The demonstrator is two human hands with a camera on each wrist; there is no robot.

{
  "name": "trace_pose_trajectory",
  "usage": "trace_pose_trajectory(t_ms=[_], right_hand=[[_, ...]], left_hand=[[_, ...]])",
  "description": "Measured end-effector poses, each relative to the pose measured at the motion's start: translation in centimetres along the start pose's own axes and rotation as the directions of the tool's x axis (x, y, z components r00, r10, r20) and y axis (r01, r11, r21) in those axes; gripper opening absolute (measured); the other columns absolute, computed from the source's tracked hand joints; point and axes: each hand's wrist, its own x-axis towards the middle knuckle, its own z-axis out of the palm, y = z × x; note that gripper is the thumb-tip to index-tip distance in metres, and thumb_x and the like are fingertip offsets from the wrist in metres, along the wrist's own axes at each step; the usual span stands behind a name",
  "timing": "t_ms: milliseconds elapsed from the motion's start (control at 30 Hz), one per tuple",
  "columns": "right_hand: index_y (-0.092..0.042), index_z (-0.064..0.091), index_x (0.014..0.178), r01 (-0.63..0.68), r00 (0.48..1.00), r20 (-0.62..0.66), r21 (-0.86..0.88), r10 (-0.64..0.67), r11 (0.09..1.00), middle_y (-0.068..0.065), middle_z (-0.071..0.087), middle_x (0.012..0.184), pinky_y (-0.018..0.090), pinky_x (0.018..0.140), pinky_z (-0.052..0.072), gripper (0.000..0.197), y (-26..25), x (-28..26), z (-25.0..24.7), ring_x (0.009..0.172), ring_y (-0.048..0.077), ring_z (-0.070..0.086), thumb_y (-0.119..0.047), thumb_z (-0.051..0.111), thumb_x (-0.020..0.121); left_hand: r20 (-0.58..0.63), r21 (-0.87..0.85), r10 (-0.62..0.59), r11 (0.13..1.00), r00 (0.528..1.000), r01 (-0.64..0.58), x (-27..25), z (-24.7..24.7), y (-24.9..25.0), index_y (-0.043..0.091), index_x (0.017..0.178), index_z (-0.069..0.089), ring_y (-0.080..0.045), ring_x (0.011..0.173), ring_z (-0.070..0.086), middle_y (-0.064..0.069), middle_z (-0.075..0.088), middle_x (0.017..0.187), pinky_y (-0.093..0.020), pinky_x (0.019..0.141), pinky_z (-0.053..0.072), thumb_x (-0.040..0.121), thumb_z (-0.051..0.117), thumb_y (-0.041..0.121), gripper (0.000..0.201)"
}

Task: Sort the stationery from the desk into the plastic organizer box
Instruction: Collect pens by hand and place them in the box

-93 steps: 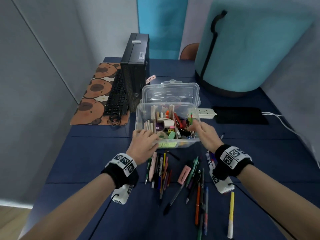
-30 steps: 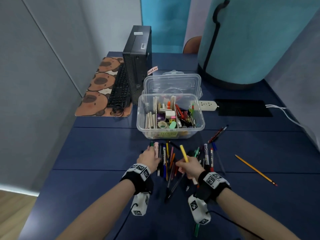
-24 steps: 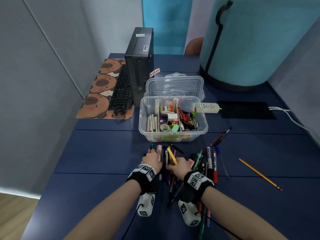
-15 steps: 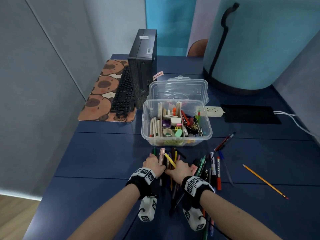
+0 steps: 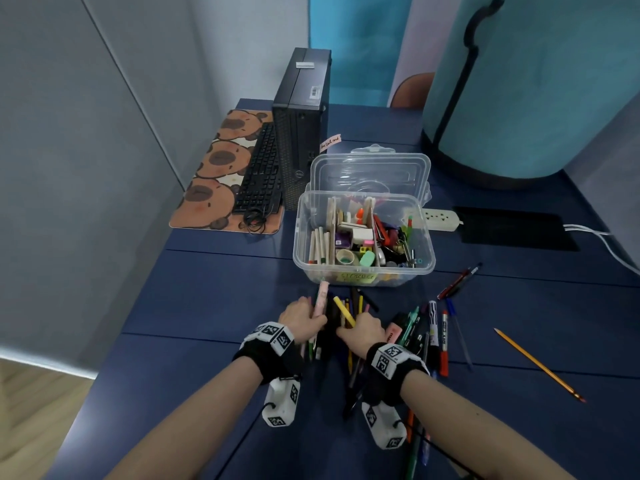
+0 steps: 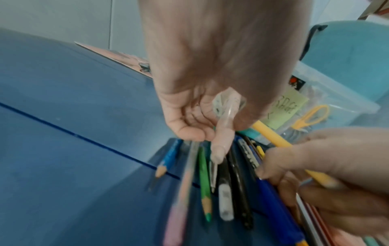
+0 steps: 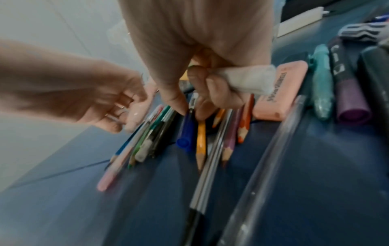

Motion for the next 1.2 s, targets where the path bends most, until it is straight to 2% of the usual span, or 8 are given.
trace_pose_trajectory(t_ms=[200, 367, 533, 667, 800, 933, 1033, 1200], right_hand=[[-0.003, 0.065, 0.084, -0.005, 0.999, 0.034, 0.179, -0.001, 0.984, 0.013, 0.071, 0.088, 0.039, 0.071, 0.056, 0.034, 0.8, 1.0, -0.8, 0.079, 0.028, 0.066, -0.036, 0.066, 0.081], [-0.012, 0.055, 0.082, 0.096, 0.995, 0.031, 0.012, -0.096, 0.995, 0.007, 0.061, 0.086, 0.032, 0.067, 0.048, 0.03, -0.7, 0.5, -0.2, 0.082, 0.028, 0.062, -0.04, 0.066, 0.085], [-0.01, 0.049, 0.084, 0.044, 0.998, 0.045, -0.09, -0.04, 0.995, 0.006, 0.053, 0.082, 0.035, 0.071, 0.05, 0.025, -1.7, 0.4, 0.3, 0.085, 0.03, 0.059, -0.03, 0.064, 0.088], [-0.011, 0.049, 0.077, -0.029, 0.997, 0.078, 0.069, 0.023, 0.997, 0.006, 0.053, 0.081, 0.032, 0.068, 0.045, 0.027, -1.2, 0.7, -0.2, 0.081, 0.029, 0.058, -0.035, 0.058, 0.087], [-0.007, 0.047, 0.074, -0.214, 0.971, 0.184, 0.4, 0.15, 0.891, 0.007, 0.045, 0.065, 0.029, 0.052, 0.035, 0.016, -0.7, 0.9, -1.6, 0.058, 0.022, 0.046, -0.011, 0.05, 0.089], [-0.01, 0.04, 0.065, -0.221, 0.966, 0.246, 0.633, 0.077, 0.742, 0.007, 0.039, 0.048, 0.025, 0.045, 0.034, 0.026, -0.7, 1.0, -1.5, 0.043, 0.019, 0.038, 0.002, 0.043, 0.088], [-0.004, 0.047, 0.075, -0.249, 0.957, 0.275, 0.623, 0.091, 0.742, 0.01, 0.04, 0.056, 0.027, 0.046, 0.037, 0.019, -1.6, 1.0, -1.0, 0.048, 0.023, 0.04, 0.002, 0.038, 0.09], [-0.007, 0.048, 0.086, -0.143, 0.983, 0.167, 0.46, 0.073, 0.876, 0.005, 0.036, 0.057, 0.026, 0.045, 0.033, 0.013, -2.5, 2.2, 1.1, 0.045, 0.02, 0.037, -0.015, 0.055, 0.093]], left_hand=[[0.053, -0.313, -0.018, 0.949, 0.998, 0.034, -0.9, -2.1, -2.5, 0.01, 0.083, 0.049, -0.02, 0.07, 0.057, -0.007, 0.061, 0.077, -0.028, 0.062, 0.049, 0.09, 0.056, 0.031, 0.023], [0.192, -0.782, -0.119, 0.581, 0.974, 0.225, -2.4, -2.4, -3.6, 0.01, 0.077, 0.052, -0.015, 0.051, 0.05, -0.002, 0.053, 0.056, -0.024, 0.054, 0.047, 0.083, 0.049, 0.006, 0.008], [0.313, -0.855, -0.16, 0.382, 0.936, 0.351, -3.7, -2.8, -4.0, 0.014, 0.07, 0.04, -0.013, 0.04, 0.034, 0.001, 0.034, 0.056, -0.017, 0.048, 0.03, 0.066, 0.036, 0.002, 0.013], [0.313, -0.842, -0.174, 0.404, 0.934, 0.358, -3.3, -3.0, -5.2, 0.019, 0.063, 0.034, -0.013, 0.042, 0.028, 0.003, 0.031, 0.049, -0.021, 0.048, 0.024, 0.092, 0.043, 0.034, 0.035], [0.233, -0.778, -0.175, 0.557, 0.957, 0.291, -2.9, -3.4, -5.1, 0.021, 0.055, 0.031, -0.014, 0.042, 0.031, 0.003, 0.032, 0.048, -0.019, 0.045, 0.029, 0.076, 0.051, 0.077, 0.063], [0.202, -0.822, -0.116, 0.52, 0.972, 0.233, -2.1, -2.8, -5.2, 0.008, 0.095, 0.051, -0.014, 0.043, 0.059, -0.006, 0.059, 0.066, -0.026, 0.054, 0.046, 0.099, 0.043, 0.041, 0.034], [0.195, -0.857, -0.131, 0.46, 0.972, 0.233, -1.8, -2.7, -5.3, 0.01, 0.102, 0.044, -0.018, 0.049, 0.053, -0.012, 0.056, 0.078, -0.025, 0.049, 0.042, 0.1, 0.039, 0.006, 0.006], [0.099, -0.602, -0.233, 0.76, 0.967, 0.245, -0.8, -2.0, -5.7, 0.012, 0.076, 0.049, -0.015, 0.049, 0.038, -0.005, 0.049, 0.068, -0.019, 0.042, 0.029, 0.089, 0.055, 0.011, 0.015]])
